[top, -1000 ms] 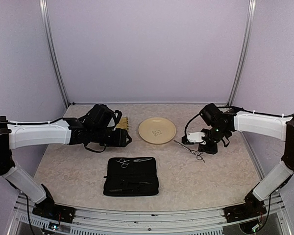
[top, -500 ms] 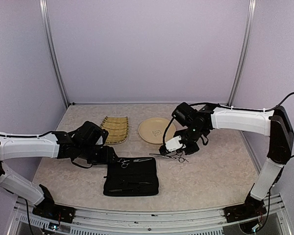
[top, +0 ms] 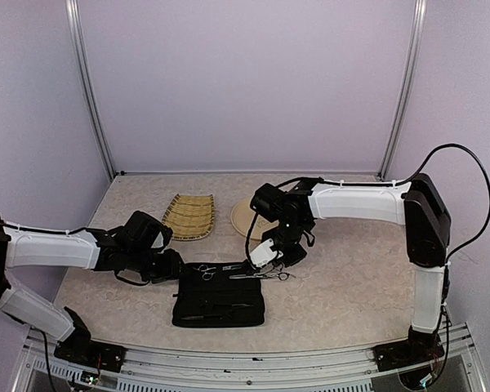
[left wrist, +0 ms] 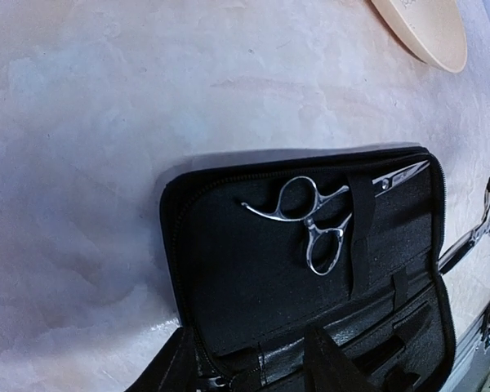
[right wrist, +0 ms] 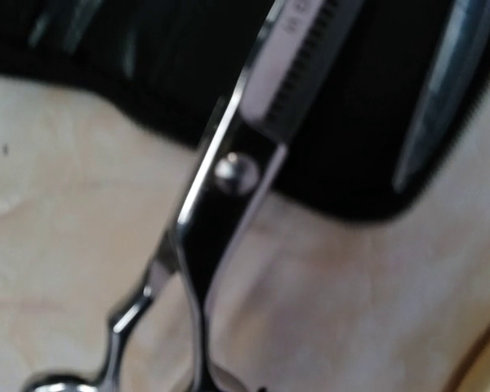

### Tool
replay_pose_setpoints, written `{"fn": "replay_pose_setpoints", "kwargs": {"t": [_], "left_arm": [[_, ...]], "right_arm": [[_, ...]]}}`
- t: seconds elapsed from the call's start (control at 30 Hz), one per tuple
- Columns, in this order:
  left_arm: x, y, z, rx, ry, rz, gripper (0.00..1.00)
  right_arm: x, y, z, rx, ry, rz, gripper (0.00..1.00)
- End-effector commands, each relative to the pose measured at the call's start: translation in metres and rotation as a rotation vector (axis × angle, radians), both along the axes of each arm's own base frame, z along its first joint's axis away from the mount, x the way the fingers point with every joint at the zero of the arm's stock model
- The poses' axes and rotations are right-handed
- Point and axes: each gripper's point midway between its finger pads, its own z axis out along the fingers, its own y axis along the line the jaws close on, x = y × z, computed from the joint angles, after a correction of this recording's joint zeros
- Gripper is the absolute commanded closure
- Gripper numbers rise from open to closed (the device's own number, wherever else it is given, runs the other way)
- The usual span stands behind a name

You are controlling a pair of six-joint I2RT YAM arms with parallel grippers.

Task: Sort the hair-cutting tools

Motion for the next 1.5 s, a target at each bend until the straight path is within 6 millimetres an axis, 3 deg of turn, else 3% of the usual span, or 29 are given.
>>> {"fn": "replay_pose_setpoints", "kwargs": {"t": [0.0, 0.13, 0.3, 0.47, 0.63, 0.9, 1.17, 1.47], "left_arm": [[0.009, -0.008, -0.004, -0.054, -0.009, -0.045, 0.58], [0.019, -0.003, -0.013, -0.027, 0.001, -0.029, 0.66], [0.025, 0.002, -0.021, -0.001, 0.009, -0.008, 0.68], [0.030, -0.008, -0.025, -0.027, 0.014, -0.028, 0.69], [0.030, -0.016, -0.029, -0.041, 0.020, -0.060, 0.79], [0.020, -0.039, -0.030, -0.027, -0.004, -0.154, 0.97], [0.008, -0.059, -0.027, -0.014, -0.022, -0.202, 1.00], [0.003, -0.062, -0.032, -0.002, -0.012, -0.193, 1.00]], "right_arm": [[-0.010, 0.005, -0.005, -0.042, 0.035, 0.025, 1.00], [-0.010, 0.009, -0.008, -0.058, 0.039, 0.017, 1.00], [-0.010, 0.011, -0.010, -0.065, 0.040, 0.015, 1.00], [-0.008, 0.013, -0.011, -0.066, 0.035, 0.015, 1.00], [-0.006, 0.012, -0.013, -0.077, 0.018, 0.007, 1.00], [-0.011, -0.008, -0.014, -0.131, 0.013, -0.042, 1.00], [-0.039, -0.041, -0.013, -0.171, 0.073, -0.118, 1.00], [-0.049, -0.055, -0.012, -0.215, 0.078, -0.092, 1.00]]}}
